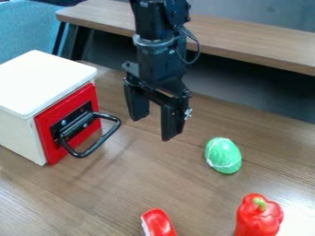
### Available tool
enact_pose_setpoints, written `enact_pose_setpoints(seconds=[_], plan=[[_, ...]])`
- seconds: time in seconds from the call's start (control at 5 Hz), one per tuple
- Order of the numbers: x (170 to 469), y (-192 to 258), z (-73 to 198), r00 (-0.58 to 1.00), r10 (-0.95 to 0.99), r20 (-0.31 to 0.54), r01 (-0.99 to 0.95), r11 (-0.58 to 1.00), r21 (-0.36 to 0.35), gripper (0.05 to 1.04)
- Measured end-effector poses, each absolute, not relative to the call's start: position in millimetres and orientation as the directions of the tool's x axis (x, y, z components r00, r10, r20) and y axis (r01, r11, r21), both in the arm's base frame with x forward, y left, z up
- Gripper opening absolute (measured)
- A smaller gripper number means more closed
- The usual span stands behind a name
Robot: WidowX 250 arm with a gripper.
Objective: Open the drawer
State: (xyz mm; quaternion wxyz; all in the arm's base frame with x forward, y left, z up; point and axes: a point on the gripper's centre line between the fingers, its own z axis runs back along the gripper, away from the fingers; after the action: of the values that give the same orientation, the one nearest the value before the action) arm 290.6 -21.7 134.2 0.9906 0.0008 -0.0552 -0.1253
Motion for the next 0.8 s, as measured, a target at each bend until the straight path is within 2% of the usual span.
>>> enact_pose_setpoints(seconds=[0.6,0.8], plan=[[293,-22,118,0.969,-0.233,0.077,0.233,0.972,0.014,0.999],[290,-12,114,0.983,-0.174,0.057,0.17,0.983,0.063,0.999]])
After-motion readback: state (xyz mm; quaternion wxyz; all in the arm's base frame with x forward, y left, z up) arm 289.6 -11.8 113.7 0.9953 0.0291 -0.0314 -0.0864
